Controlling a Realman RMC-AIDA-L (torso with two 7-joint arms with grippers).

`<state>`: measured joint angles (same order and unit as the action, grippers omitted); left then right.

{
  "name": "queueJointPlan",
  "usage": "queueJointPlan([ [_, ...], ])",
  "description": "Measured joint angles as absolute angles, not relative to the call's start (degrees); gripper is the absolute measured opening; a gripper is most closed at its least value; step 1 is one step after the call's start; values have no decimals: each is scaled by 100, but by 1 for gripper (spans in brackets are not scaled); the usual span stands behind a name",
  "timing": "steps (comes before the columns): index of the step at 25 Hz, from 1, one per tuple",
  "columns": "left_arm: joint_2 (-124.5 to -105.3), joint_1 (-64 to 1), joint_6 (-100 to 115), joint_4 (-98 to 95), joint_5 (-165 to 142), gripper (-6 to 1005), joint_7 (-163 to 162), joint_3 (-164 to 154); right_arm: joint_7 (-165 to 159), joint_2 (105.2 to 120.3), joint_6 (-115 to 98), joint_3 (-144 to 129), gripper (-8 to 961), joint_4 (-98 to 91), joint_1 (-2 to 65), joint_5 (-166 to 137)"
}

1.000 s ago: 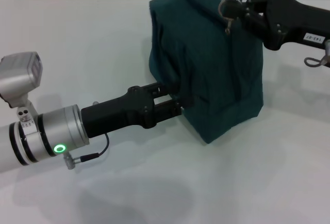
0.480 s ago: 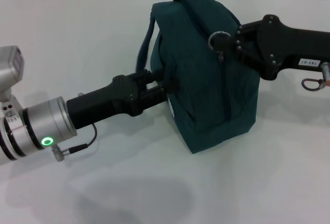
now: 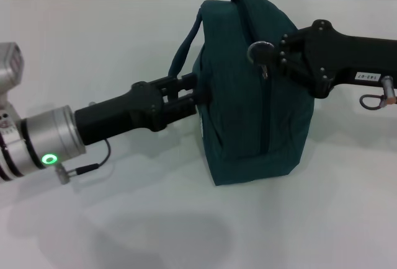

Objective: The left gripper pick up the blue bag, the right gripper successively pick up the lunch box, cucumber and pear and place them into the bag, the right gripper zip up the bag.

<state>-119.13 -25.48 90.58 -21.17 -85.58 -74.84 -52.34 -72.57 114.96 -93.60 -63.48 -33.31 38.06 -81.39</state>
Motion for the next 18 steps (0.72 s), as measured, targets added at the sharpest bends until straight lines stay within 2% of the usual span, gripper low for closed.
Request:
queueJointPlan([
  [3, -11878, -2458, 9070, -2404, -8645, 559, -7827, -5237, -7245, 11483, -9297, -6348, 7, -3331, 3789, -8141],
  [5, -11782, -2286, 9075, -2887, -8754, 559, -8347, -5225, -7219, 11480, -9281, -6348, 7, -3332, 3776, -8143],
  [14, -11577, -2254, 9460, -3628, -8911, 557, -10213, -5241, -6956, 11495, -9101, -6334, 6, -3325, 3728, -8148],
  [18, -11600, -2276, 9837, -4093, -9041, 557, -11305, -5253, -6864, 11485, -9047, -6336, 6, -3319, 3708, -8147],
])
